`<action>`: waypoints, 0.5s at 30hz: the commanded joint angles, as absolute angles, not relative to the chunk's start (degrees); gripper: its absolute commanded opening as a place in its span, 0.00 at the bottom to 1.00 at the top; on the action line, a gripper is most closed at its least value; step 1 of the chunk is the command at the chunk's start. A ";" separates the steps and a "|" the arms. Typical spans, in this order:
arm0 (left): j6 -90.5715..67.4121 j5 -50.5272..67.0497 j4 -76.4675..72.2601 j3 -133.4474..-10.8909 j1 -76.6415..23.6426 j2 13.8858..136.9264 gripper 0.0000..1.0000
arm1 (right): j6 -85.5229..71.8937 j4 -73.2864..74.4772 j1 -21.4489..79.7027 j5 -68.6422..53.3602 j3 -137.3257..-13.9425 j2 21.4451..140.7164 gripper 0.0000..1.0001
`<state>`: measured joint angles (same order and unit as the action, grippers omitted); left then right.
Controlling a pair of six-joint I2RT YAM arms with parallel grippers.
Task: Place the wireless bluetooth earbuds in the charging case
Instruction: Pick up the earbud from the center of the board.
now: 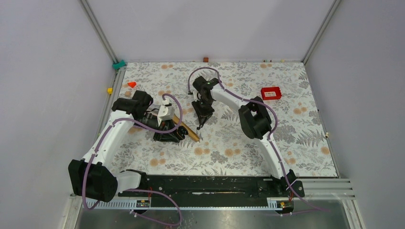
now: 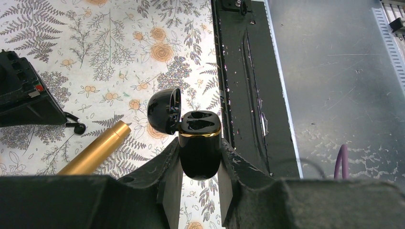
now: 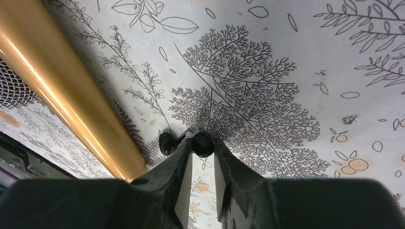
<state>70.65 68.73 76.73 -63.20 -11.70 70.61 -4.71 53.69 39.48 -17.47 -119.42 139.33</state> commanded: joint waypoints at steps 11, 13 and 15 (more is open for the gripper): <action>71.12 73.45 76.10 -64.75 -11.25 71.52 0.00 | 4.76 49.25 39.66 -17.07 -113.59 118.26 0.17; 70.82 73.53 76.07 -65.57 -11.25 72.25 0.00 | 6.06 47.75 39.32 -16.33 -110.91 113.43 0.17; 70.10 72.85 76.11 -67.15 -11.25 73.07 0.00 | 7.01 46.65 38.86 -15.40 -108.43 108.55 0.17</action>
